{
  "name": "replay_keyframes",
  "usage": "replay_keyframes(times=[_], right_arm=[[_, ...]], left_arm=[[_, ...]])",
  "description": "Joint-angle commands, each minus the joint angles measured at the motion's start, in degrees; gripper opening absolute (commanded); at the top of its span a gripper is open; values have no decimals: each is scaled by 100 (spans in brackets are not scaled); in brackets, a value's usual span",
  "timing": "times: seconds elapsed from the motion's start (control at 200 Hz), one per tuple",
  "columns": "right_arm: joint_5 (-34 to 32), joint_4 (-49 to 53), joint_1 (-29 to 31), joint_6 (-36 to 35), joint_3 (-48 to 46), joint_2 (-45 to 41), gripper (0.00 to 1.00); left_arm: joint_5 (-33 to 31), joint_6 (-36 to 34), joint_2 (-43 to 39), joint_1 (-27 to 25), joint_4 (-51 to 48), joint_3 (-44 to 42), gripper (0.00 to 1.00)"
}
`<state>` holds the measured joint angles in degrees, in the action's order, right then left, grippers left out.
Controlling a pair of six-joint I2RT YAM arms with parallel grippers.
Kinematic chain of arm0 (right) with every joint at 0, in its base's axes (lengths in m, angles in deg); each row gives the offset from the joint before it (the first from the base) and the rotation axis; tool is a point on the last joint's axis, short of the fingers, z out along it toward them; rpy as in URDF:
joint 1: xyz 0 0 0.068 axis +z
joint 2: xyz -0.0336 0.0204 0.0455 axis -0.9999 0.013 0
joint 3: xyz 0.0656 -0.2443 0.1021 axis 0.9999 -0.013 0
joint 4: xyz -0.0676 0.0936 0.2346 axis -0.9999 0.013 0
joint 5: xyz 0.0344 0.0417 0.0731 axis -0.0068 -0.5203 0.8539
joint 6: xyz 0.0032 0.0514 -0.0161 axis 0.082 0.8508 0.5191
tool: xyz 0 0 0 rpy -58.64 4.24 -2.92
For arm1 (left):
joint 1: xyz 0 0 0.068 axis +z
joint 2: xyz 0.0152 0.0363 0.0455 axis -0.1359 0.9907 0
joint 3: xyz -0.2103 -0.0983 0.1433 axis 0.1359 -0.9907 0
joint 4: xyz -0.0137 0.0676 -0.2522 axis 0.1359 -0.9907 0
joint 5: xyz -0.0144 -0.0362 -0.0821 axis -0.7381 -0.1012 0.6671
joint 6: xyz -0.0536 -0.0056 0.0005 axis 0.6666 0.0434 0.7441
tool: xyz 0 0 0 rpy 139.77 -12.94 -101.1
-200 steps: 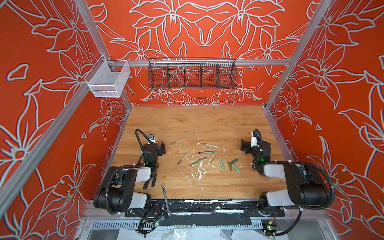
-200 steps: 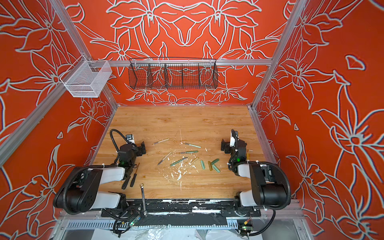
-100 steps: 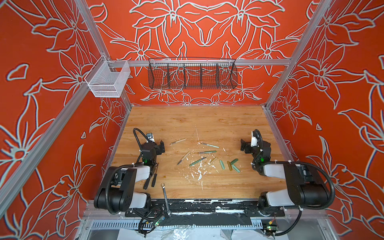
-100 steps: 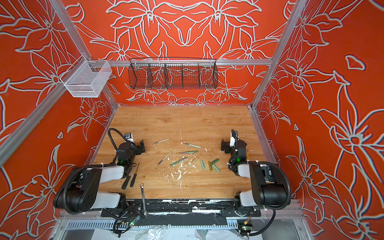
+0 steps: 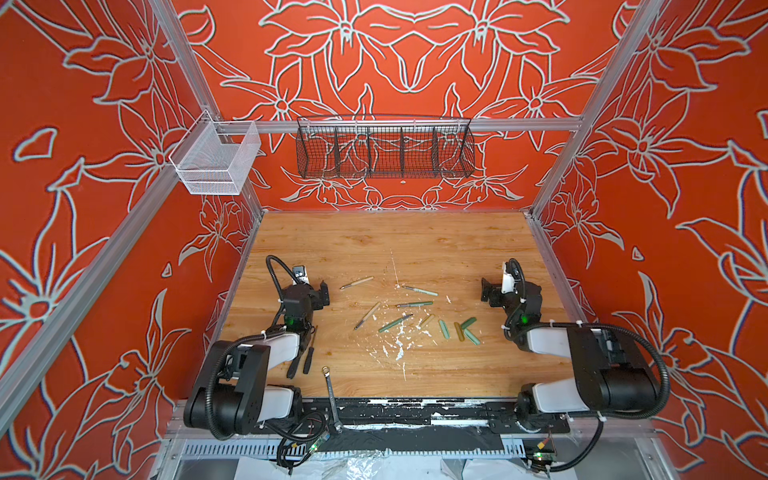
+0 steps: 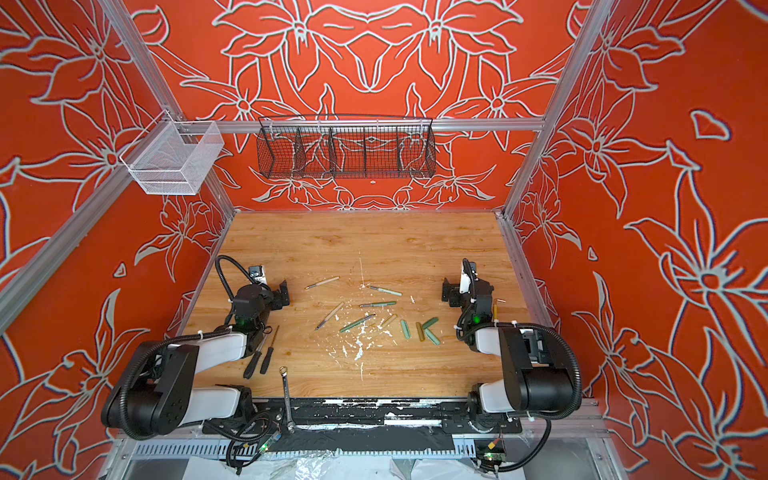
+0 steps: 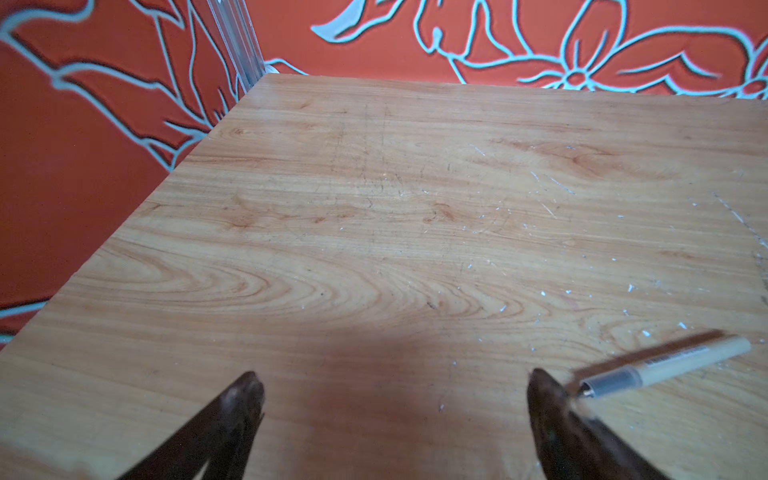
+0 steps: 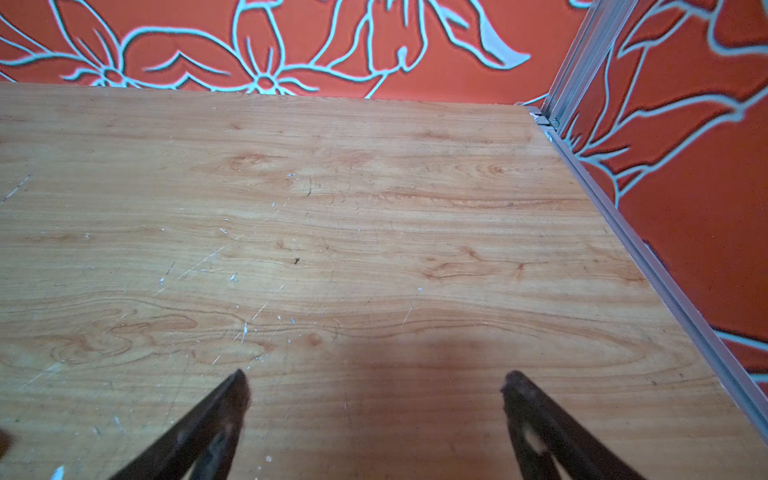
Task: Insert the pens into the pen caps
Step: 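Move both grippers forward over the scattered pens and caps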
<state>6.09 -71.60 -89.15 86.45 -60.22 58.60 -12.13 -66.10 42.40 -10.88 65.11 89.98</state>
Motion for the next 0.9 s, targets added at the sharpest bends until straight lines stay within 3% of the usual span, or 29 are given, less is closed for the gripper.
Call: replay_keyframes(times=[0.0, 0.185, 0.275, 0.375, 0.485, 0.625, 0.791, 0.896], right_arm=[[70, 31, 16, 10, 89, 57, 97], [65, 141, 8, 31, 175, 108, 97], [72, 131, 8, 19, 165, 97, 97], [66, 124, 16, 7, 159, 93, 97], [62, 99, 16, 12, 133, 75, 97], [70, 82, 15, 16, 127, 71, 97], [38, 33, 39, -14, 87, -1, 97], [9, 888, 73, -34, 335, -482, 98]], left_arm=[[-363, 41, -256, -128, -897, 472, 97], [-1883, 521, -307, -640, -1982, 1053, 97], [-2042, 909, -417, -827, -2659, 1397, 97], [-2677, 1111, -474, -1255, -3205, 1712, 97], [-2574, 1647, -535, -1394, -3907, 2053, 97], [-2330, 2407, -565, -1477, -5496, 2855, 97], [-1324, 2390, -703, -1503, -6294, 3261, 97], [-774, 2380, -827, -1503, -6658, 3425, 97]])
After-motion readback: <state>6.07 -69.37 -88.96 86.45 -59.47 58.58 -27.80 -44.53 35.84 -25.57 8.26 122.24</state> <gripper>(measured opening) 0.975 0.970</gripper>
